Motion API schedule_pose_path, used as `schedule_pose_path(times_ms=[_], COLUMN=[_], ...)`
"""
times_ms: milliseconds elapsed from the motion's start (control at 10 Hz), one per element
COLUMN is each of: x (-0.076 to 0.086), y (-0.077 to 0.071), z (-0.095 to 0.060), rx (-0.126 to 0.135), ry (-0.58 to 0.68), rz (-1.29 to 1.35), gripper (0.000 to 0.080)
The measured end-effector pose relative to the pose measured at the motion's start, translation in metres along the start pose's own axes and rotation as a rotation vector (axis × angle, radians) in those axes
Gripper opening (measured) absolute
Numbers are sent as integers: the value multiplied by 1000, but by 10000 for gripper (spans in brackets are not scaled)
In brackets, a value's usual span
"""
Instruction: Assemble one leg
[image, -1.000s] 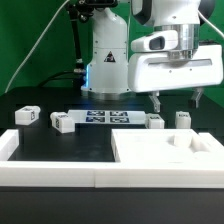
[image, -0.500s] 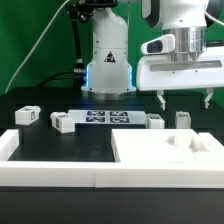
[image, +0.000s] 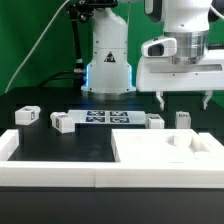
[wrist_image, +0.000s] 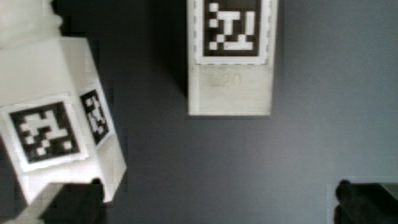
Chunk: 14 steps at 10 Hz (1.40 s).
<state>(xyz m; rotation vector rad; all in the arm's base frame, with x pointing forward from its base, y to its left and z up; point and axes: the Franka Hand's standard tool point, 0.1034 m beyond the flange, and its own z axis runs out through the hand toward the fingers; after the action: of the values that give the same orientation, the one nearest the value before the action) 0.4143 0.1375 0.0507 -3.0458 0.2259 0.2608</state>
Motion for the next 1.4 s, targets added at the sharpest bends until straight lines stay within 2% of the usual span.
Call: schedule_pose_path(times_ms=[500, 700, 900, 1100, 1400], x=[-4, -4, -7, -8, -15], y=[-5, -7, -1, 2, -1], z=[1, 8, 21, 30, 33], rx=[-43, -55, -72, -79, -100], ry=[-442, -564, -703, -743, -755], rz=[-7, -6, 6, 14, 40], gripper=[648, 648, 648, 648, 648])
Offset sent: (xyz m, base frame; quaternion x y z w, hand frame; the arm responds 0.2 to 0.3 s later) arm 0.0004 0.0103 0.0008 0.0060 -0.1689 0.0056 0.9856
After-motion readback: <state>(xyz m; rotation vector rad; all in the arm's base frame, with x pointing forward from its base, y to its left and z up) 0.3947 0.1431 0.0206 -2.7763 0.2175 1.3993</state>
